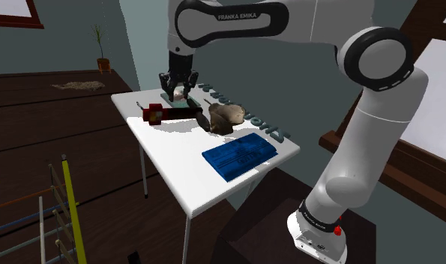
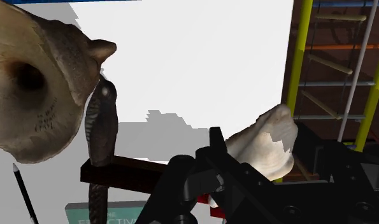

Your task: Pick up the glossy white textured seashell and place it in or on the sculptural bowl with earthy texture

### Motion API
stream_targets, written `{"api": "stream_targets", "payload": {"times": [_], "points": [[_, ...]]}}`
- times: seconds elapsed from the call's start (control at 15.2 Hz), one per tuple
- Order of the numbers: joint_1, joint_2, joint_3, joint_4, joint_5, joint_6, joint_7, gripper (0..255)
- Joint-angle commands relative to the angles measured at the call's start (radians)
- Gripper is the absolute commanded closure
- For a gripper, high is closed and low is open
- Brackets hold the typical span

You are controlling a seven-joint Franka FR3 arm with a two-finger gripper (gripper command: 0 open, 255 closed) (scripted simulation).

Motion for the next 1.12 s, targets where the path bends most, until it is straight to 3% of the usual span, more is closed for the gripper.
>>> {"api": "stream_targets", "payload": {"times": [0.0,0.53,1.06], "points": [[-0.029,-0.039,-0.019,-0.050,0.015,0.015,-0.051,255],[-0.127,-0.154,-0.109,-0.194,0.054,0.052,-0.246,255],[-0.216,-0.207,-0.210,-0.259,0.067,0.068,-0.441,255]]}}
